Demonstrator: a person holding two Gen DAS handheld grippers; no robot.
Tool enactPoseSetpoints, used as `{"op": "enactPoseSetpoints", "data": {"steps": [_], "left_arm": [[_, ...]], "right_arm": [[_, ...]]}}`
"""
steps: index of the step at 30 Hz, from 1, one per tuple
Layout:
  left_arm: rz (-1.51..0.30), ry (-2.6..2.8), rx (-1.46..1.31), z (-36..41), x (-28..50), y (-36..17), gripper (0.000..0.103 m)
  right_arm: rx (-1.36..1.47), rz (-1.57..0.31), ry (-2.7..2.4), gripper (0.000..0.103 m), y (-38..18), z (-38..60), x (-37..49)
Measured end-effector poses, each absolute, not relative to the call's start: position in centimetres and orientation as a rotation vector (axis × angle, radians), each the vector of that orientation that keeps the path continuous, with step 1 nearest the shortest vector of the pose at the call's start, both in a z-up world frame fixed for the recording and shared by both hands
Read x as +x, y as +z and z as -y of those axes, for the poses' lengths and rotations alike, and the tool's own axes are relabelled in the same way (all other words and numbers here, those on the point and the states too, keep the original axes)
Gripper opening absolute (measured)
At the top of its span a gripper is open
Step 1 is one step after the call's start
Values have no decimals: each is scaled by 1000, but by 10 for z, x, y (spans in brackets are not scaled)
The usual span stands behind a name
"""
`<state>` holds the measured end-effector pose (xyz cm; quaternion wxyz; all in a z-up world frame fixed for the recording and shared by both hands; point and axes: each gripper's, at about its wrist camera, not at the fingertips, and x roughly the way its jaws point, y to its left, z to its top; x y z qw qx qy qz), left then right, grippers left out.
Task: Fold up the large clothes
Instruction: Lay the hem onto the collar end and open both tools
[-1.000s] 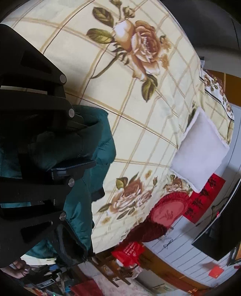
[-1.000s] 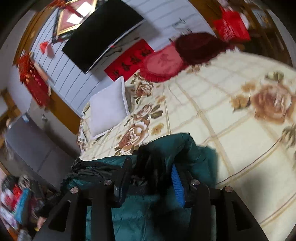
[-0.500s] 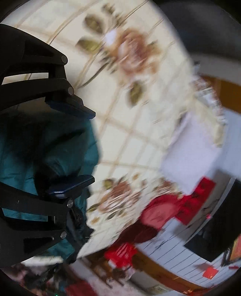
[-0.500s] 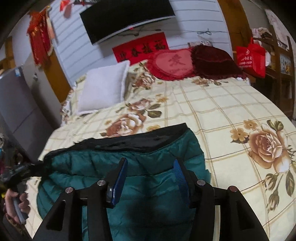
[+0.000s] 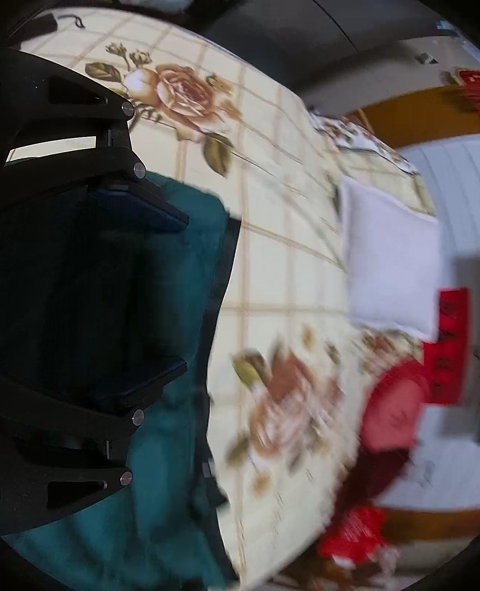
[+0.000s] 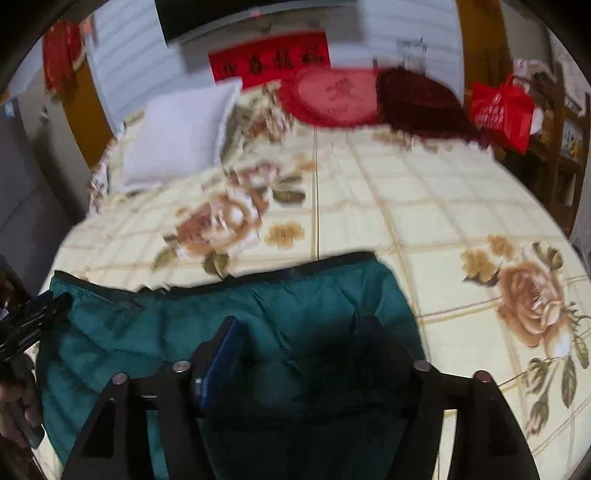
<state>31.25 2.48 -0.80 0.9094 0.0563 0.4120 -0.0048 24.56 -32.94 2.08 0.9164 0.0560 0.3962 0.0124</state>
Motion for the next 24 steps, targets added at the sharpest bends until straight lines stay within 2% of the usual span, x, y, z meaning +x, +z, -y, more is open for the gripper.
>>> {"op": "enactPoseSetpoints", "data": {"steps": [2, 10, 17, 20, 24], "left_arm": [[-862, -8, 101, -28, 314, -21, 71], [-876, 20, 24, -37, 331, -49, 77], [-914, 78, 78, -29, 341, -54, 80], [-936, 87, 113, -27, 336, -42, 80], [-820, -7, -16, -32, 291, 8, 79]], "right_arm": [[94, -856, 14, 68, 3, 333, 259], [52, -840, 23, 84, -29, 338, 285], [116, -880, 60, 88, -37, 351, 302], [92, -898, 44, 87, -28, 348, 299], [34, -777, 13, 87, 15, 335, 263]]}}
